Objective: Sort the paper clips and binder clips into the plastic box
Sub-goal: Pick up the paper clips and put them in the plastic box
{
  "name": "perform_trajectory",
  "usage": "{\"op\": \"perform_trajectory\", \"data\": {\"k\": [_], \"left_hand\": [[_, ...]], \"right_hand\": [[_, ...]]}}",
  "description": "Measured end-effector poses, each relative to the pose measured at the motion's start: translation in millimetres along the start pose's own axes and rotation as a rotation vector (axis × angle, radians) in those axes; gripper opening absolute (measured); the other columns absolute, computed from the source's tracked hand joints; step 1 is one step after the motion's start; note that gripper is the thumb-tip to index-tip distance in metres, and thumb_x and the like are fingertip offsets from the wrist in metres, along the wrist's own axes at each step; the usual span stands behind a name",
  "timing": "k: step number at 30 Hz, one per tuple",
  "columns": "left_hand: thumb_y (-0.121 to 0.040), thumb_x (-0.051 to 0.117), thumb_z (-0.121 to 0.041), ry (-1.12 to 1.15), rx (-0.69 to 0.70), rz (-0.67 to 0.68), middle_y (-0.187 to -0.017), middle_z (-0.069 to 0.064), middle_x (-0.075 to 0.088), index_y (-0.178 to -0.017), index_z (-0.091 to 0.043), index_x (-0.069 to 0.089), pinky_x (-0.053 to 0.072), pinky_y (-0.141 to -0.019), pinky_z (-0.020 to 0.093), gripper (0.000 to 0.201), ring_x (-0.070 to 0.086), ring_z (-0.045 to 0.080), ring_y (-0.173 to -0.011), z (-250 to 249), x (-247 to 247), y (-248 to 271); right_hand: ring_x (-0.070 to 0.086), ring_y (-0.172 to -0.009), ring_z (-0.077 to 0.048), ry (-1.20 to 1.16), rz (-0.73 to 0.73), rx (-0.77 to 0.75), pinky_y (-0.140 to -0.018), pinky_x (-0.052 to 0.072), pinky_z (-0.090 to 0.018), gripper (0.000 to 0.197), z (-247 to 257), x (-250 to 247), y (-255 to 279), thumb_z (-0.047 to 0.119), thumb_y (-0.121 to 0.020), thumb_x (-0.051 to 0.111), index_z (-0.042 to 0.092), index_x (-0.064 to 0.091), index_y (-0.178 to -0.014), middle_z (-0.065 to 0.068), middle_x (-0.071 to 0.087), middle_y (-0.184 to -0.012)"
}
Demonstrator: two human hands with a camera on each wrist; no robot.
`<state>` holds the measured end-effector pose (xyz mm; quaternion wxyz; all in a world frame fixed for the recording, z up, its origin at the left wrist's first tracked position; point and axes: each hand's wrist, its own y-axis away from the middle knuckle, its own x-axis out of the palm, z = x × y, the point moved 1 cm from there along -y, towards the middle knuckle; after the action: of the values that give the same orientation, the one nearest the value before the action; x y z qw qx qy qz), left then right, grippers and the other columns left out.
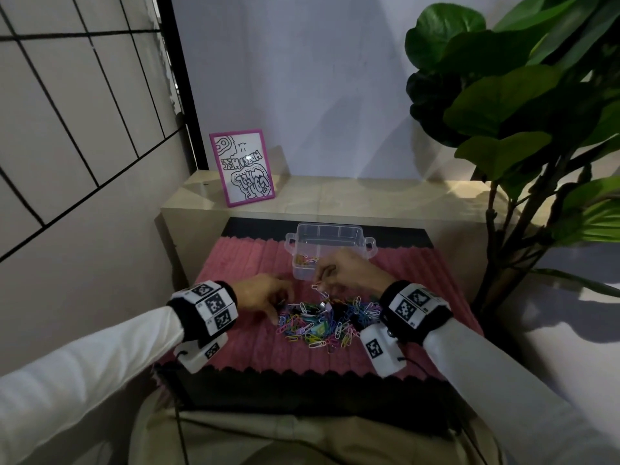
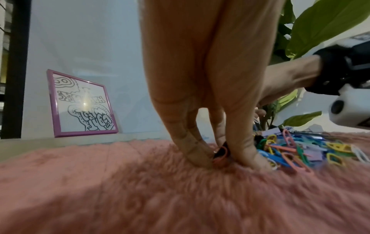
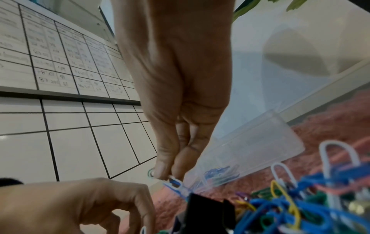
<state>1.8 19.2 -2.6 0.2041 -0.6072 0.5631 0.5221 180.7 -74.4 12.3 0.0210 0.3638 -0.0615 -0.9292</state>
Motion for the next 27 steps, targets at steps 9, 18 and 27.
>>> {"op": "perform_trajectory", "data": {"k": [9,18,27], "left_hand": [[-0.074,0.074,-0.014,0.162,-0.037,-0.025,-0.087,-0.001,0.061,-0.105,-0.008,0.063,0.039,-0.059,0.002,0.033,0.055,-0.009,-0.061,21.1,-7.7,-1.1],[-0.072,0.074,-0.005,0.358,-0.052,-0.066,-0.112,0.019,0.064,-0.105,-0.015,0.063,0.048,-0.081,0.021,0.036,0.059,-0.001,-0.082,36.7,-10.4,12.6],[-0.071,0.075,-0.007,0.355,-0.059,-0.021,-0.103,0.004,0.063,-0.106,-0.011,0.064,0.041,-0.073,0.003,0.037,0.056,-0.008,-0.079,38.4,-4.3,13.2]], "right_hand": [[0.062,-0.063,-0.015,-0.178,-0.058,0.057,-0.058,0.052,-0.018,0.016,1.2,-9.4,-1.7,-0.001,-0.082,0.064,-0.004,0.063,-0.097,-0.001,0.064,-0.073],[0.062,-0.066,-0.016,-0.056,-0.301,0.072,-0.055,0.053,-0.014,0.017,17.3,-30.3,-40.7,-0.002,-0.085,0.058,-0.002,0.064,-0.101,-0.02,0.067,-0.099],[0.064,-0.093,-0.021,0.337,-0.17,-0.167,-0.083,0.05,-0.028,0.019,30.8,-0.7,-19.8,0.006,-0.09,0.053,0.004,0.064,-0.105,-0.012,0.067,-0.107]]}}
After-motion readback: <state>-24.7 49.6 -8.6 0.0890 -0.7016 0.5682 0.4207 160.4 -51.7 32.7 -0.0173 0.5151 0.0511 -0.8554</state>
